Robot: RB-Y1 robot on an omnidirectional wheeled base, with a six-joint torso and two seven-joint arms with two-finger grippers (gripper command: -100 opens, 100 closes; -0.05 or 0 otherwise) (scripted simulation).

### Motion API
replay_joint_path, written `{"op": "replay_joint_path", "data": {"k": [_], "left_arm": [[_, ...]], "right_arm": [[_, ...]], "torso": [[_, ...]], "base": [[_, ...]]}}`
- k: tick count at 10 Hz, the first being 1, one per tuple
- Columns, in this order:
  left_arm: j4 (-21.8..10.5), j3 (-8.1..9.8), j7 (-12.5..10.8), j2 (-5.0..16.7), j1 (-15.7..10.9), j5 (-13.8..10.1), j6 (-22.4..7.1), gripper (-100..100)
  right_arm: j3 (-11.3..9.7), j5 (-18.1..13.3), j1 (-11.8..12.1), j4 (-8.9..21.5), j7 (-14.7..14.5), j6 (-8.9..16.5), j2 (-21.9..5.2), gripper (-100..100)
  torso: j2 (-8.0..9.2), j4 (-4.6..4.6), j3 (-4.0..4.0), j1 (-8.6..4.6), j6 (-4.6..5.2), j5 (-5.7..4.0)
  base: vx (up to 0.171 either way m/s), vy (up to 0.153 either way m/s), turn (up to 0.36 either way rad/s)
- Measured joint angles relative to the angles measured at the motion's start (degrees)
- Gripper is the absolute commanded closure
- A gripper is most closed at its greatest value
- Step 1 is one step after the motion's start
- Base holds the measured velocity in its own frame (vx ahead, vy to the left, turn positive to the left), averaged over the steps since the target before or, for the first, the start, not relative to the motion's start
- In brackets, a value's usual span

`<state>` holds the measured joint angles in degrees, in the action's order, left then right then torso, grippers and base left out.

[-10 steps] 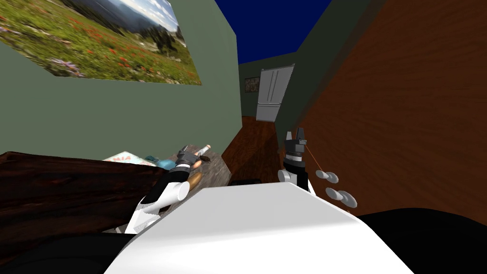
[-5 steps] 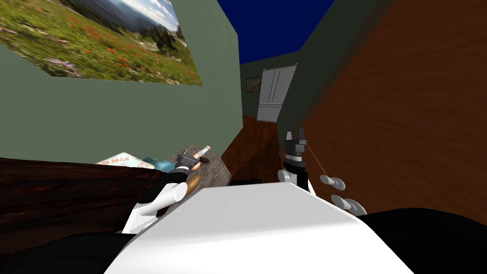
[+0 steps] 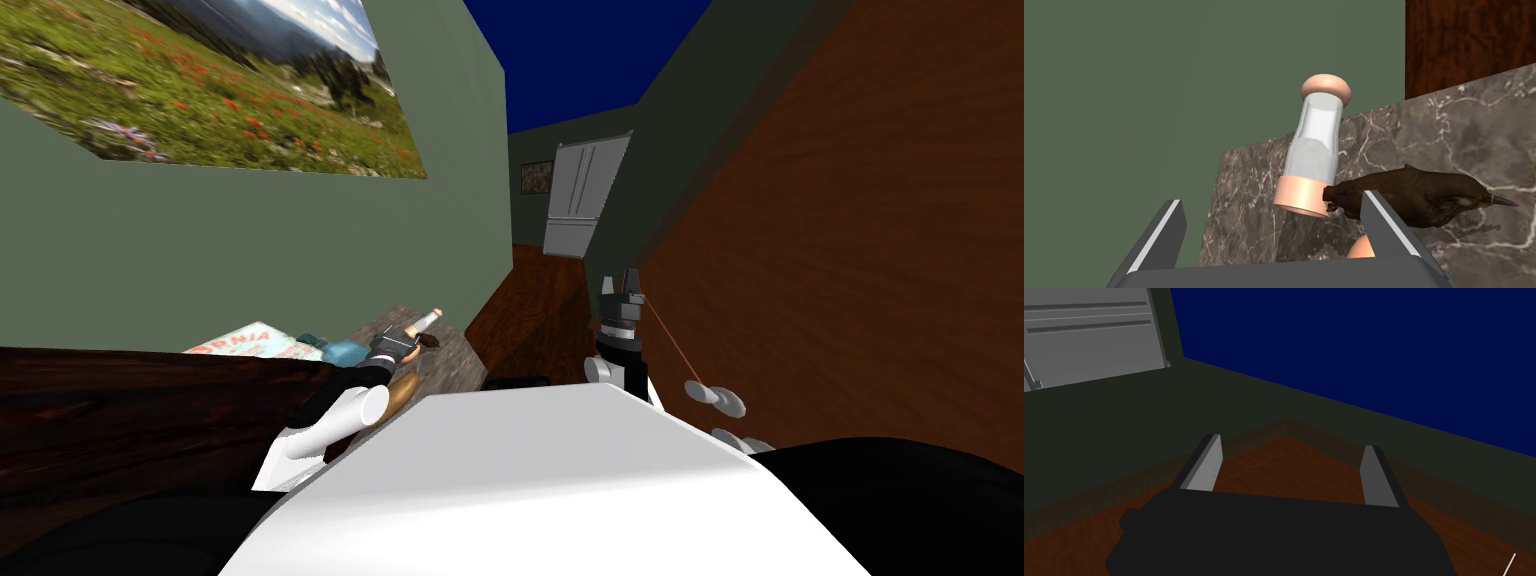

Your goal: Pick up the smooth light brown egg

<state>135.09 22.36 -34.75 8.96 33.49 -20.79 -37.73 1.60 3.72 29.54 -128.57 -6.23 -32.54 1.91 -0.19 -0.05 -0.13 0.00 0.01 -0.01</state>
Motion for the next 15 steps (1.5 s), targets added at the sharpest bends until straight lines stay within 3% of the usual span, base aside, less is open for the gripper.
{"op": "replay_joint_path", "data": {"k": [9, 13, 14, 15], "left_arm": [[-4.2, 5.16, -5.9, -1.7, 0.5, -3.9, -12.3, -100], [-7.3, 5.91, -7.5, -2.5, 1.2, -4.6, -16.2, -100], [-7.5, 5.94, -7.5, -2.5, 1.2, -4.6, -16.3, 0], [-7.5, 5.94, -7.5, -2.5, 1.2, -4.6, -16.3, -100]], "right_arm": [[0.0, 0.0, 0.0, 0.0, 0.0, 0.0, 0.0, 0], [0.0, 0.0, 0.0, 0.0, 0.0, 0.0, 0.0, 0], [0.0, 0.0, 0.0, 0.0, 0.0, 0.0, 0.0, 0], [0.0, 0.0, 0.0, 0.0, 0.0, 0.0, 0.0, 0]], "torso": [[0.01, 0.00, 0.01, 0.04, 0.00, 0.01], [0.13, 0.03, 0.07, 0.07, 0.00, 0.02], [0.17, 0.04, 0.10, 0.05, 0.01, 0.01], [0.21, 0.05, 0.12, 0.04, 0.01, 0.01]], "base": [[0.056, 0.001, 0.052], [0.027, 0.007, 0.021], [0.000, 0.000, 0.000], [-0.033, -0.017, -0.123]]}}
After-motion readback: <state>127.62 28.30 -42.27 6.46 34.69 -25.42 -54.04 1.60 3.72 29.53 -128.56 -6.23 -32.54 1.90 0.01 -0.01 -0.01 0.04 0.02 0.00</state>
